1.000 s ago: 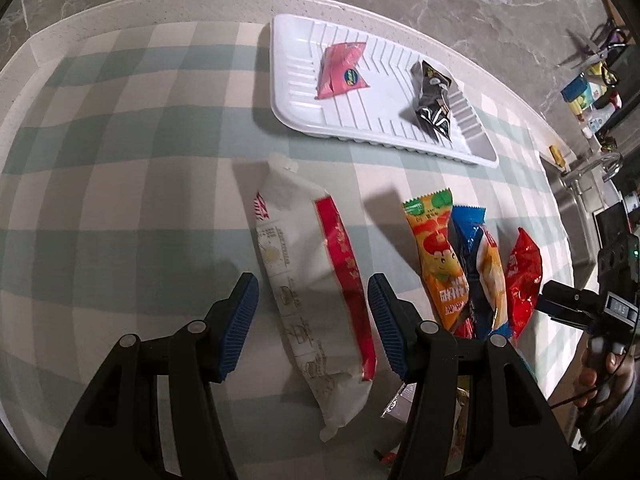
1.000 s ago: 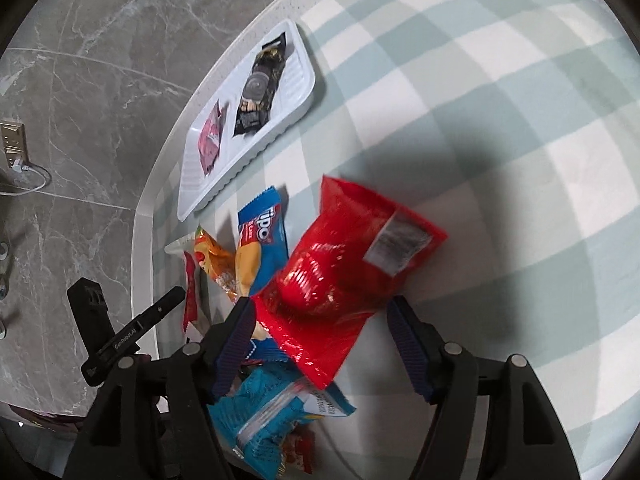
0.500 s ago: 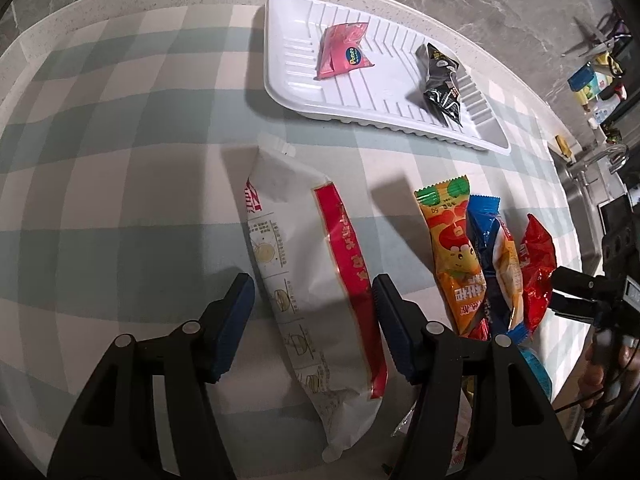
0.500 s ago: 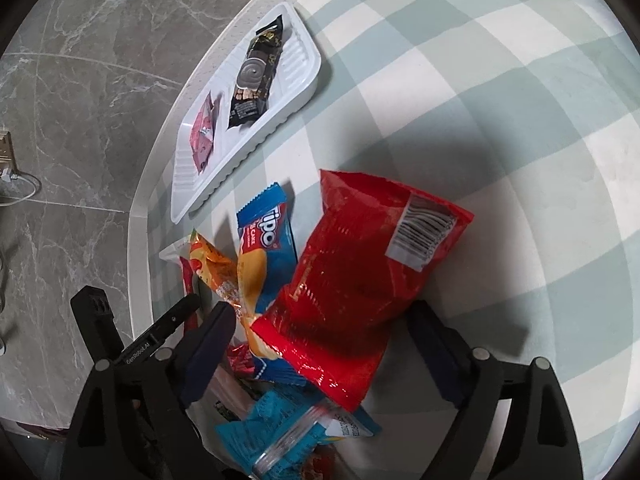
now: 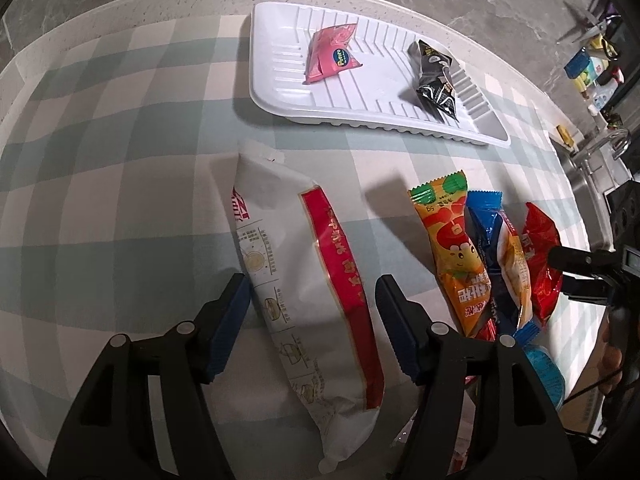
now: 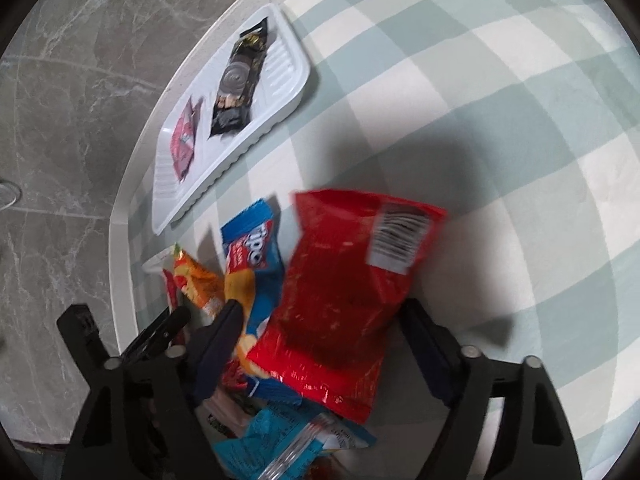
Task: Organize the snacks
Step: 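Grasp the white-red long packet with the left tool while the right tool grasps the red chip bag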
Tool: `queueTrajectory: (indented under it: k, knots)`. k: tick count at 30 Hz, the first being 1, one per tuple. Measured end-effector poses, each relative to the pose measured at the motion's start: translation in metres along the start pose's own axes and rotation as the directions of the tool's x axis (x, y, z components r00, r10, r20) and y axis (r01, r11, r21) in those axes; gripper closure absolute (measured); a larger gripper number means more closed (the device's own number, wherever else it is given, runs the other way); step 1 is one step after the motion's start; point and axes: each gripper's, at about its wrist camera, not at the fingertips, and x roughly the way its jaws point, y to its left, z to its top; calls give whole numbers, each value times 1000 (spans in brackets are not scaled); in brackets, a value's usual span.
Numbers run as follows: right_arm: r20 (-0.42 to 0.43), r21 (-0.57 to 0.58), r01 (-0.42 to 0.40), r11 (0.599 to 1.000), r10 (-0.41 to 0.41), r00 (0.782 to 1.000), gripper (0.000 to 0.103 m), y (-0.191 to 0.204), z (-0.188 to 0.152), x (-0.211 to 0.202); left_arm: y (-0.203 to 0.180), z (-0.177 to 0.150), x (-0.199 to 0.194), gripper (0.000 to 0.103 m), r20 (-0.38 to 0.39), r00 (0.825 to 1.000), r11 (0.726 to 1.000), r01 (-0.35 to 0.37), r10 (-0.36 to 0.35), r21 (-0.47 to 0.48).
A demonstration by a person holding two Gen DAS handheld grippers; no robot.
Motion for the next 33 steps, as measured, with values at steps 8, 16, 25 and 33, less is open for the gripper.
queueTrajectory:
  k: [8, 16, 25, 33]
  knots:
    - [7, -37, -8, 999, 9, 1000, 52, -7, 6, -1, -3, -2, 1, 61, 30, 999, 1000, 8, -9, 29]
    - [7, 61, -179, 982, 179, 984, 65, -32, 11, -7, 16, 1, 0, 86, 36, 994, 992, 104, -102, -77]
    - [36, 133, -307, 942, 305, 952, 66, -46, 11, -18, 20, 7, -11, 87, 73, 985, 980, 164, -156, -111]
    - [41, 108, -298, 948, 296, 954, 66, -39, 14, -22, 11, 11, -9, 87, 37, 992, 991, 123, -122, -50]
